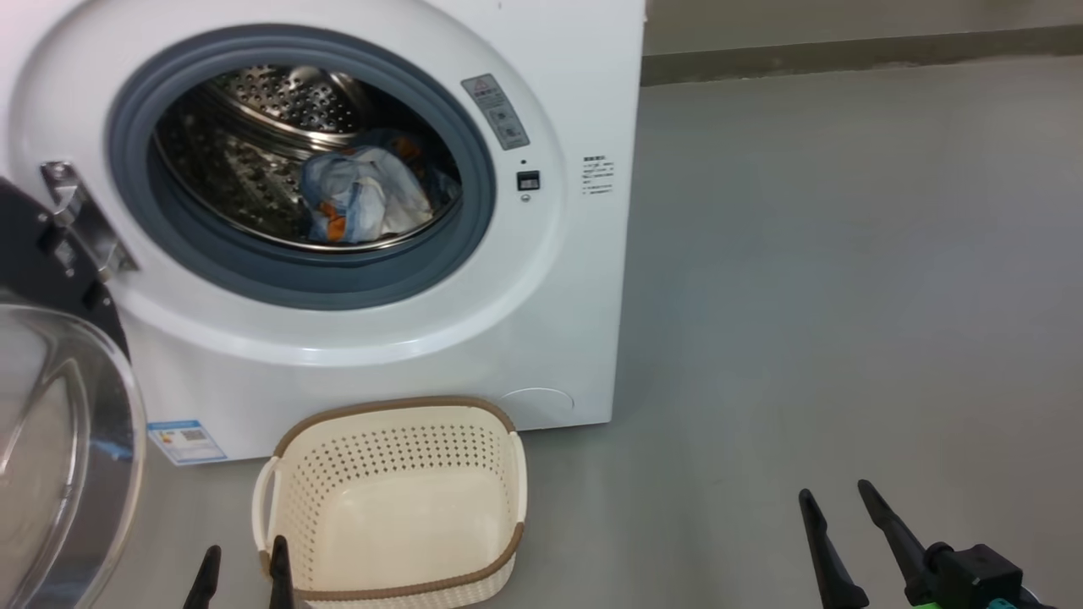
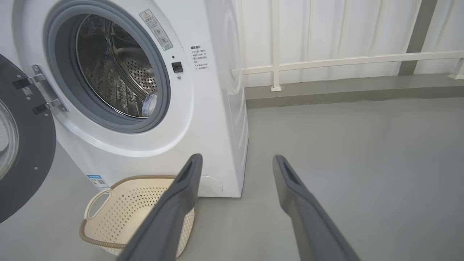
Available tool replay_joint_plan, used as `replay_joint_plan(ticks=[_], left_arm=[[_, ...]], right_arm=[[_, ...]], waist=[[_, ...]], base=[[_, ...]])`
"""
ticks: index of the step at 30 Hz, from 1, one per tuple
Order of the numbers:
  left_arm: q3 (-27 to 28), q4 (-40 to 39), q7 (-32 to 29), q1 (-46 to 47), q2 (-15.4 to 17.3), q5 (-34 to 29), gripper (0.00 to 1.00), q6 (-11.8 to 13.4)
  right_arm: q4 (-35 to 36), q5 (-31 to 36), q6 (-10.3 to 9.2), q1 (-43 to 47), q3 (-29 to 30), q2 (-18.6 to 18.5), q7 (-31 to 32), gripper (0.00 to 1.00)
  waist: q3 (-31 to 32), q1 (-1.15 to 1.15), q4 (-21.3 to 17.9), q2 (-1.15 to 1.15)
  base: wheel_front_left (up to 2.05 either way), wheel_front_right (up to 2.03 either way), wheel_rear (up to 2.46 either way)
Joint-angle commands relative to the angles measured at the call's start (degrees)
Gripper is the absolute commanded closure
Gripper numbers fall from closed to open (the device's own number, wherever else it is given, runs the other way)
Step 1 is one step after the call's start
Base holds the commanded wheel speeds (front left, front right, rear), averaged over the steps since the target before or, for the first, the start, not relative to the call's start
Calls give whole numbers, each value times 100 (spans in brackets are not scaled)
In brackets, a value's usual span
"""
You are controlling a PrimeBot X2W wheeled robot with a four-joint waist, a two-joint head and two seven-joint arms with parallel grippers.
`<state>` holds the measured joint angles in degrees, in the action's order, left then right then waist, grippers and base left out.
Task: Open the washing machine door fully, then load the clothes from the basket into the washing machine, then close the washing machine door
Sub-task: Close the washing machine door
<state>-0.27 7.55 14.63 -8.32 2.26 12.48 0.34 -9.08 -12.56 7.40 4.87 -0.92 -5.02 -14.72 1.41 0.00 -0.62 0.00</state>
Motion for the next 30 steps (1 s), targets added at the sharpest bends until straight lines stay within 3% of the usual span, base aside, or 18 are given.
replay_joint_plan(ticks=[1, 30], left_arm=[[188, -144, 37, 100, 62, -1, 0, 53], [411, -393, 37, -47, 62, 19, 0, 151]], right_arm=[[148, 83, 9, -177, -177, -81, -28, 0], [67, 46, 9, -500, -648, -183, -28, 0]], waist=[[5, 0, 131, 0], [125, 0, 2100, 0]], base=[[0, 0, 0], [0, 0, 0]])
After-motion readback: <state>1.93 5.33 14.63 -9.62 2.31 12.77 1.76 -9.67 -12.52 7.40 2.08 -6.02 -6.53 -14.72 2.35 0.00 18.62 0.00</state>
